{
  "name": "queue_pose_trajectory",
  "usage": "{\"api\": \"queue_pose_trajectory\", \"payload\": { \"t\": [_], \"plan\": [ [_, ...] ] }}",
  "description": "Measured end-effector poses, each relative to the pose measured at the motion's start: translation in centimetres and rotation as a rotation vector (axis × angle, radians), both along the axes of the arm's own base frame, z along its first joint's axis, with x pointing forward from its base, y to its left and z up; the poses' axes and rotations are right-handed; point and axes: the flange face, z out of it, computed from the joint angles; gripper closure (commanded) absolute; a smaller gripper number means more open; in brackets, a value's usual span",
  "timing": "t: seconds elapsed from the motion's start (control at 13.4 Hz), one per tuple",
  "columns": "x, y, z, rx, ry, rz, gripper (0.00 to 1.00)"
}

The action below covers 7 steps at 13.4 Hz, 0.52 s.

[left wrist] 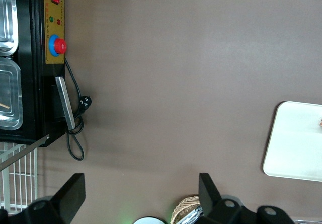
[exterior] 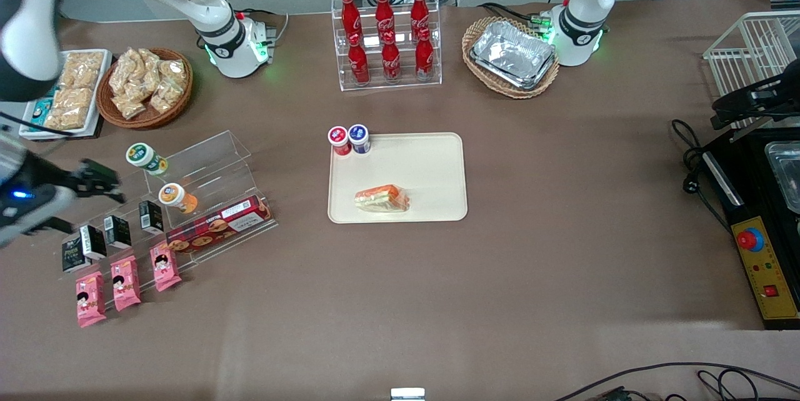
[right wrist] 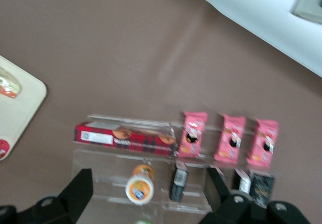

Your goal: Place sandwich on tray

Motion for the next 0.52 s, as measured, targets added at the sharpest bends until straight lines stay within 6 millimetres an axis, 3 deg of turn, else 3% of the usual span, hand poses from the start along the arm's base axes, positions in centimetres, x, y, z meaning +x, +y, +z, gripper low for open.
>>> {"api": "queue_pose_trajectory", "payload": {
  "t": [0.22,0.52],
  "plan": [
    [-2.0,-2.8,2.5,-0.017,0.045,-0.169,0.00],
    [-3.8,-2.4,3.7,0.001,0.116,-0.448,0.00]
  ]
}}
